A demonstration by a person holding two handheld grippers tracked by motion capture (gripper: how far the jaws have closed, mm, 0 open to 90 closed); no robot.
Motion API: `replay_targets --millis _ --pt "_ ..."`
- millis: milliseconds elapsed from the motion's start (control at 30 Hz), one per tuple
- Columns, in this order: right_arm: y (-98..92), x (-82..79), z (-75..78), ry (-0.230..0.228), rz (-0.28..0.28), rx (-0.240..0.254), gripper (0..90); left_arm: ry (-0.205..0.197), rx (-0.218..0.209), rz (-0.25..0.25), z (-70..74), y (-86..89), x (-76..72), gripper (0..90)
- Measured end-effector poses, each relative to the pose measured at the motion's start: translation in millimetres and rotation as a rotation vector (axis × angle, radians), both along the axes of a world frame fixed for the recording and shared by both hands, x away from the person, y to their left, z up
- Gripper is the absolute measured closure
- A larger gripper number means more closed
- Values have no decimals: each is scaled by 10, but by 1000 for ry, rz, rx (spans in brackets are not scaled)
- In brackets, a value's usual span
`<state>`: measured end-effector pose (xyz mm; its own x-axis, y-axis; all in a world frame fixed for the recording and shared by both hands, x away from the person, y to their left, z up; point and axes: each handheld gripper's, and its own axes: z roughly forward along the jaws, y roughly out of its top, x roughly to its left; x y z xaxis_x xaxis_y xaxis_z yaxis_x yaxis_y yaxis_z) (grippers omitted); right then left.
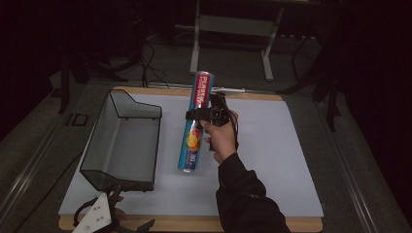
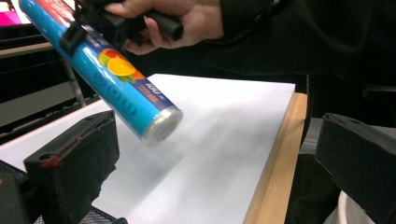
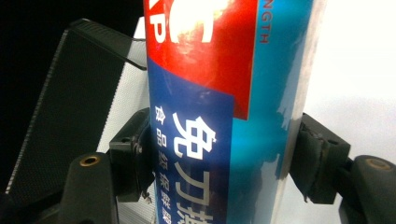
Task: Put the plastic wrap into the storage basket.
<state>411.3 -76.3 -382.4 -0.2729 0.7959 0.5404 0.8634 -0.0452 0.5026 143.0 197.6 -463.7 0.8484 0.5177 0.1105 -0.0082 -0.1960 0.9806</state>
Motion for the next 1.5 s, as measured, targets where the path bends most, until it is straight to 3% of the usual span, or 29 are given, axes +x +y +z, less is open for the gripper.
replay_targets --millis 167,400,600,700,800,833,1100,1500 --pt "78 21 108 -19 16 10 317 0 -2 0 -1 1 1 6" --pt "253 42 274 -58 43 -21 317 1 -9 -1 2 7 0 6" --pt "494 49 392 -88 78 -45 318 1 -12 -2 4 15 -1 6" --pt "709 46 443 -105 108 -56 318 -1 -13 -1 6 22 -2 6" --pt "743 46 446 -104 111 -55 318 -4 -15 -2 7 28 -6 6" --pt "872 46 455 -110 131 -67 318 -3 -16 -3 8 31 -5 6" --pt "1213 48 425 -107 182 -57 318 2 -22 1 6 39 -11 6" --pt "1636 61 166 -78 239 -83 318 0 -26 4 8 57 -20 6"
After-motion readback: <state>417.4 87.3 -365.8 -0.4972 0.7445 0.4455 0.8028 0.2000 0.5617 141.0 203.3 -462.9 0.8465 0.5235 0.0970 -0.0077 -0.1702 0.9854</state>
